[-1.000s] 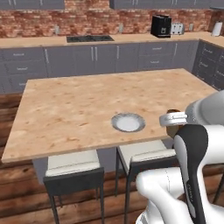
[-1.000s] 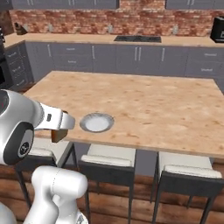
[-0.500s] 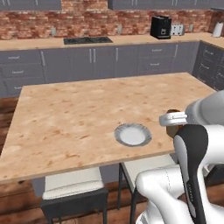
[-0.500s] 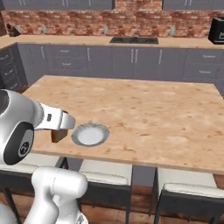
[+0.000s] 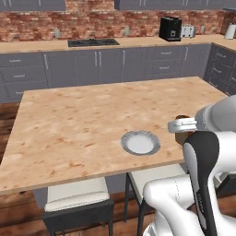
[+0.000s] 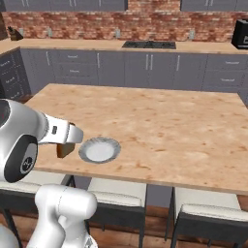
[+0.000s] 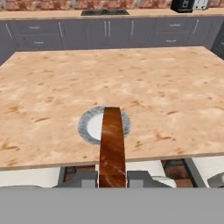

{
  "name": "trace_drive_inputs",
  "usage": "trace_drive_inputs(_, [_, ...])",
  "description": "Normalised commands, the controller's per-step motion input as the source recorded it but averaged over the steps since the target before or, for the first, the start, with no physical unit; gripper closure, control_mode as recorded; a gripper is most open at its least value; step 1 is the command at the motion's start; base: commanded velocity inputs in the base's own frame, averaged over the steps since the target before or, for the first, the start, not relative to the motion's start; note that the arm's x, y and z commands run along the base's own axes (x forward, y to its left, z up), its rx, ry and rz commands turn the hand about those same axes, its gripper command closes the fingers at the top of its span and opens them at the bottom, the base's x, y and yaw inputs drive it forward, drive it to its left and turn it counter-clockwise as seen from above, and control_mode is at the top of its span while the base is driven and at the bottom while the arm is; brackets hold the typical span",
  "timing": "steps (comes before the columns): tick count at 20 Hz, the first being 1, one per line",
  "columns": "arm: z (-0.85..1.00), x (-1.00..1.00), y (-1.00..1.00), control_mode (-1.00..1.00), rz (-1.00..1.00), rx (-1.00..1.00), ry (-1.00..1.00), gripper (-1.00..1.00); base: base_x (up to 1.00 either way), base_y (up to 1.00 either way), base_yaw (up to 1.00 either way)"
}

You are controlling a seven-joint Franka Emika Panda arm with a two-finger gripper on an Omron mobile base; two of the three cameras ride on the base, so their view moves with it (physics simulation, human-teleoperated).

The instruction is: Start the toaster. Once the lever pops up, take the bread to the plate on the dining counter.

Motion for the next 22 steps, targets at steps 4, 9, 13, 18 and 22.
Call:
trace_drive_inputs(4, [-0.27,0.41,0.0,-1.0,0.0,0.0,0.0,1.0,0.0,0.0,0.0])
trace_drive_inputs(9, [-0.5,0.57,-0.09,-1.0,0.03,0.0,0.0,1.0,0.0,0.0,0.0])
trace_drive_inputs(13, [-0.59,0.72,-0.03,-1.0,0.12,0.02,0.0,1.0,0.0,0.0,0.0])
trace_drive_inputs(18, [-0.57,0.64,0.0,-1.0,0.15,0.01,0.0,1.0,0.0,0.0,0.0])
trace_drive_inputs(22, [-0.56,0.63,0.0,-1.0,0.06,0.0,0.0,1.0,0.0,0.0,0.0])
